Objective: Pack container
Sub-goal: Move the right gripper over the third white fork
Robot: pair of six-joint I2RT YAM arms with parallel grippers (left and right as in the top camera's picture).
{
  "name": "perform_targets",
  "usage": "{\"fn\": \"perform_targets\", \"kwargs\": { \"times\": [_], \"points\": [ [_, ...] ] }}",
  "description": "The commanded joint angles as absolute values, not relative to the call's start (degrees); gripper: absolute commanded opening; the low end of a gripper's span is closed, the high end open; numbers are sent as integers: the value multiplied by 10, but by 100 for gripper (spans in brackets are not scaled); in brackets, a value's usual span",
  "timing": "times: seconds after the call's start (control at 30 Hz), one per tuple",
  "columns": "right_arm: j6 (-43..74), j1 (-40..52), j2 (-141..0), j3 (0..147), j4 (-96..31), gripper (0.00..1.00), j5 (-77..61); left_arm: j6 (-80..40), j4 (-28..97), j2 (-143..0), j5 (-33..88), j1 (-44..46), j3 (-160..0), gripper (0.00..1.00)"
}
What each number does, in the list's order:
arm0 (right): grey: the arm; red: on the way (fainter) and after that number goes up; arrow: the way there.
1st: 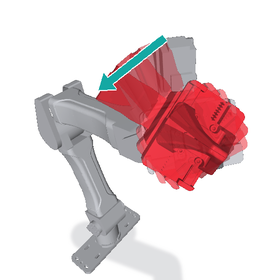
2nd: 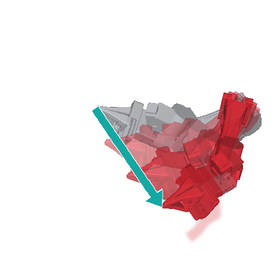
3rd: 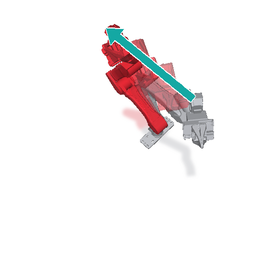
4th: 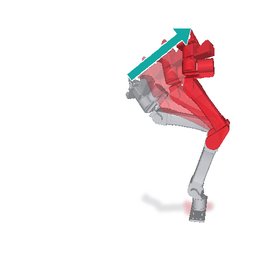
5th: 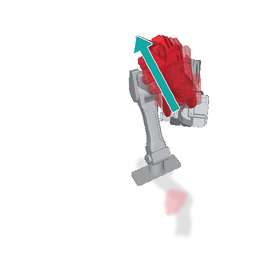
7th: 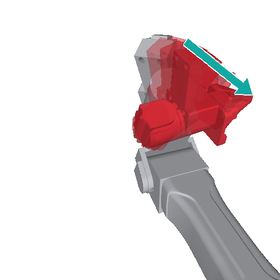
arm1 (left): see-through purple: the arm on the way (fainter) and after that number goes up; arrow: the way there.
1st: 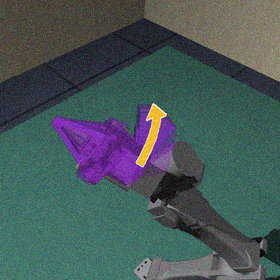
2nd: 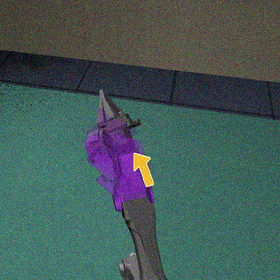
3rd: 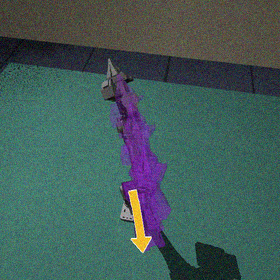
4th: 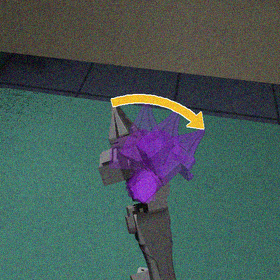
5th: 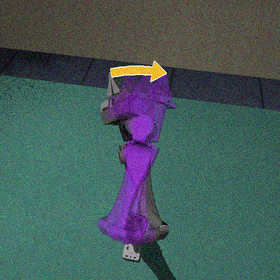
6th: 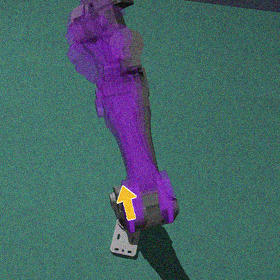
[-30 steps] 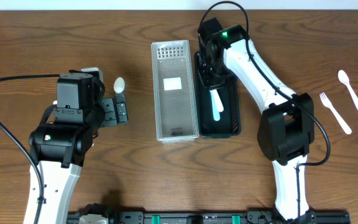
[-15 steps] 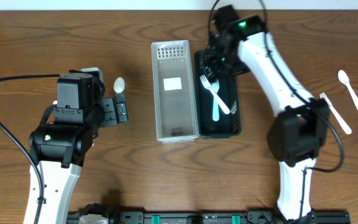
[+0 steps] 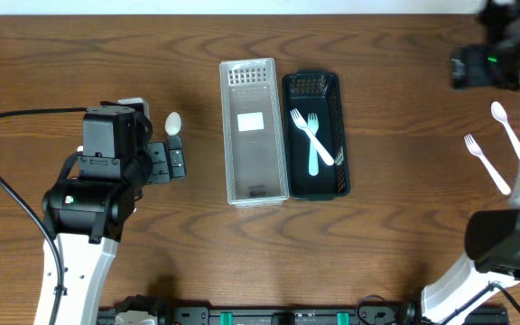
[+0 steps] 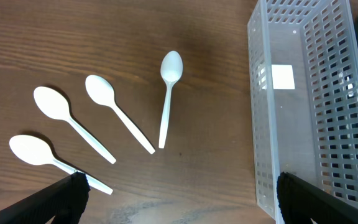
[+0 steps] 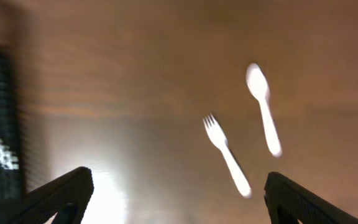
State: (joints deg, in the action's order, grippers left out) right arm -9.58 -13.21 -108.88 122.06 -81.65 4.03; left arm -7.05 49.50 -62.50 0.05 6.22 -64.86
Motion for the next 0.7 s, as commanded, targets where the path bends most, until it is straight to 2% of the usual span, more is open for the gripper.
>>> {"fn": "perform_targets", "kwargs": {
  "times": [0.0, 0.17, 0.33, 0.5, 0.57, 0.67],
  "points": [
    [-108, -180, -1090, 1212, -846, 88, 16, -62, 492, -627, 2, 62, -659, 98],
    [-115, -241, -1076, 1182, -870, 88, -82, -62, 482, -635, 2, 62, -659, 98],
    [-114, -280, -1028, 1088, -865, 88, -100, -63, 482, -642, 2, 62, -659, 98],
    [-152, -311, -983, 951, -797, 92, -88, -62, 482, -643, 2, 62, -659, 98],
    [-176, -326, -981, 910, -756, 99, -63, -63, 481, -643, 2, 62, -659, 98],
    [-229, -340, -990, 872, -681, 99, -56, -63, 482, -643, 2, 62, -659, 98]
  ]
}}
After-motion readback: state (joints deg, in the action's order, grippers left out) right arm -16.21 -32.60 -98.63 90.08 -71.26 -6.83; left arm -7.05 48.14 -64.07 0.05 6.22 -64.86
